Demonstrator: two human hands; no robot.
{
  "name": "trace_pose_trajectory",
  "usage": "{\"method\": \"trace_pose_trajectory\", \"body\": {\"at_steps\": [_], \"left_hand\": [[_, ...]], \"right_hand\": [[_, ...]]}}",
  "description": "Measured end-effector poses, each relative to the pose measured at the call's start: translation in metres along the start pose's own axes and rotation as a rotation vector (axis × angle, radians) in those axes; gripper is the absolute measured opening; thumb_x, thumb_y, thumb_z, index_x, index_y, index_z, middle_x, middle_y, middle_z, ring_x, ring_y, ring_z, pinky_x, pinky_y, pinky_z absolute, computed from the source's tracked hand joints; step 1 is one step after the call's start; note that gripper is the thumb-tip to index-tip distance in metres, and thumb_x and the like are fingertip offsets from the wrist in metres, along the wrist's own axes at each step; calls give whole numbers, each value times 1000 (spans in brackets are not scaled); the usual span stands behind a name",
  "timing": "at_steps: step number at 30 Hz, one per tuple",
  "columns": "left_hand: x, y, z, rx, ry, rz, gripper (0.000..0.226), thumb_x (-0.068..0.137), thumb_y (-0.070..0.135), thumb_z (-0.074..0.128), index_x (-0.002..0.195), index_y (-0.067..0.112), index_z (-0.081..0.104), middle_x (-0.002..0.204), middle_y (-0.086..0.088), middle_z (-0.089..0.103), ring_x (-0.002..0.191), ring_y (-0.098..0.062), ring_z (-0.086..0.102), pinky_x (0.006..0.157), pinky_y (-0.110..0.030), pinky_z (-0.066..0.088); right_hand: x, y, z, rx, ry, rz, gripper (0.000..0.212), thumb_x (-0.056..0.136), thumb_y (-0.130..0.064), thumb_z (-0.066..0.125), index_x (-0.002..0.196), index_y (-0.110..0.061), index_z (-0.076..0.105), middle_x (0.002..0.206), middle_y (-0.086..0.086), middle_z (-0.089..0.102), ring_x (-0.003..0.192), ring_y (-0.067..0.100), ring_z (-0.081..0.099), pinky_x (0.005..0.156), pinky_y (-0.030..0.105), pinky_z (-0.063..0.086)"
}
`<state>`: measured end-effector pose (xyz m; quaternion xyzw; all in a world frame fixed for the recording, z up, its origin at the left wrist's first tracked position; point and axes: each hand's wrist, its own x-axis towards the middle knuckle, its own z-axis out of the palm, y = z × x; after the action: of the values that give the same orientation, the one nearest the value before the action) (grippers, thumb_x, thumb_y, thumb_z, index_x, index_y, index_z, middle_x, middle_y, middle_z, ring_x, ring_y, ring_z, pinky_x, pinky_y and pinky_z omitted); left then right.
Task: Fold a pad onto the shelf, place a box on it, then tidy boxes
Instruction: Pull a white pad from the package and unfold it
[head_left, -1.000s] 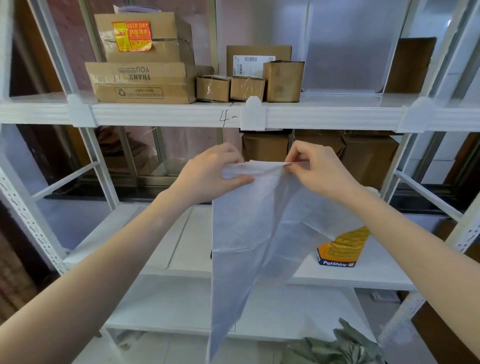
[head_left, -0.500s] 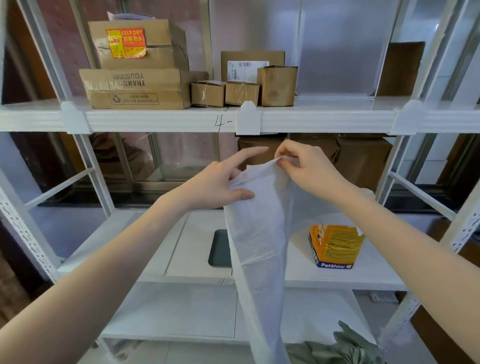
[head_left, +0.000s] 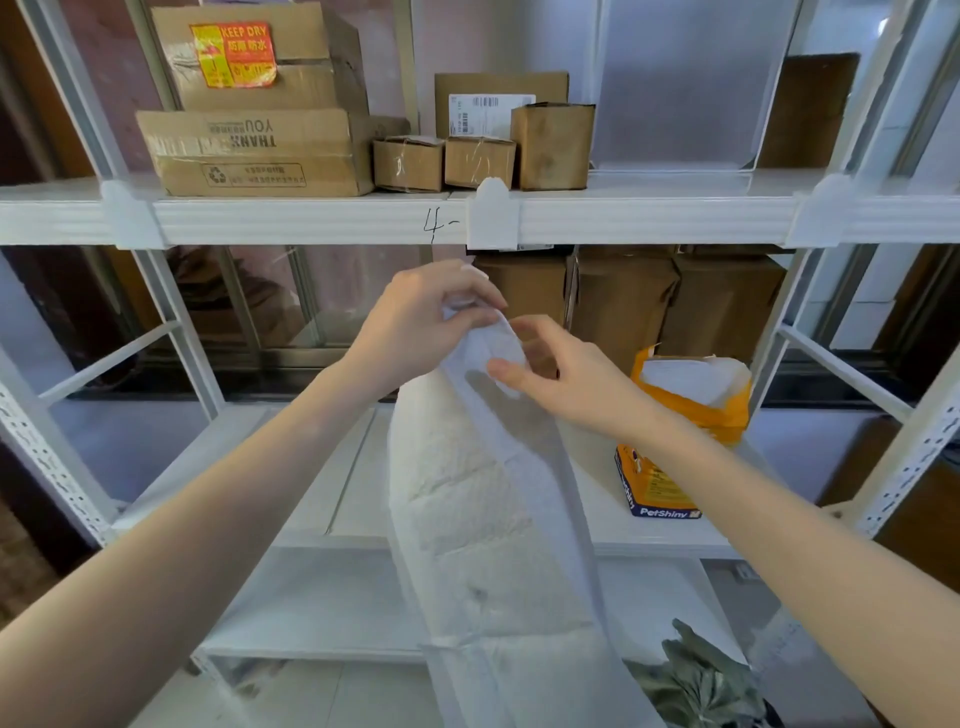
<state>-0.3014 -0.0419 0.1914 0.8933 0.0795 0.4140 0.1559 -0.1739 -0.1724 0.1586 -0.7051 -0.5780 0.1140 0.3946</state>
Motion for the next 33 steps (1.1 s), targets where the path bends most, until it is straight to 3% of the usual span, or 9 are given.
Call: {"method": "trace_pose_trajectory", "body": {"at_steps": [5,8,12,16,18,21,25,28,33], "left_hand": [[3,-4,-4,51,81,-12,4,81,16,68,84,18,69,85,13,49,82,4,51,76,-19,42],[4,-11,-13,184,151,-41,6,82,19,67,86,16,69,94,3,42,93,-12,43,81,-26,37],[1,-18,-24,376,241,-93,12,85,21,64,93,13,67,119,-15,48,113,-30,43,92,-32,32],[-2,-13,-21,503,0,81,38,86,36,58,120,18,55,140,-9,45,133,-29,36,108,-43,24],[-2,-2,-14,473,-232,122,52,85,49,55,130,24,49,131,0,56,128,-21,44,109,-36,22],[-2,2,-6,373,-387,-13,41,86,53,52,121,33,57,99,11,67,95,-16,60,80,-30,41],[-3,-7,-9,377,-321,-57,18,88,45,54,90,33,67,90,8,71,88,-21,61,74,-40,50],[-5,-18,-17,412,-277,-127,18,89,43,54,89,31,67,88,5,70,89,-23,60,69,-35,46],[-11,-31,-27,425,-290,-198,19,90,43,54,85,29,65,72,9,57,81,-24,55,66,-33,36]], "right_hand": [[-1,10,7,-80,-71,10,22,86,-37,61,95,-17,62,65,-4,57,56,2,48,54,18,35],[-2,13,4,-108,-80,24,23,87,-33,61,80,-12,63,67,12,61,60,14,49,58,30,35],[1,9,-3,-173,-1,-25,35,91,-28,57,60,-26,40,56,-6,42,57,13,42,55,31,29],[11,4,-6,-303,32,-153,34,88,-26,59,61,-25,38,56,-2,45,65,26,43,63,39,40],[15,-1,-7,-319,25,-198,37,86,-25,61,59,-28,36,54,-3,42,65,27,41,62,39,39],[17,-3,-10,-312,10,-207,28,86,-29,61,63,-27,45,56,-5,44,69,25,44,63,40,40],[13,6,-16,-319,-22,-126,22,82,-42,64,70,-29,51,63,-4,51,72,19,46,62,34,37],[8,10,-25,-364,-72,-92,23,82,-38,66,67,-30,51,62,-9,51,68,16,46,55,21,33],[1,11,-39,-338,-142,-52,17,83,-31,66,72,-21,57,57,-3,42,53,11,37,50,20,27]]}}
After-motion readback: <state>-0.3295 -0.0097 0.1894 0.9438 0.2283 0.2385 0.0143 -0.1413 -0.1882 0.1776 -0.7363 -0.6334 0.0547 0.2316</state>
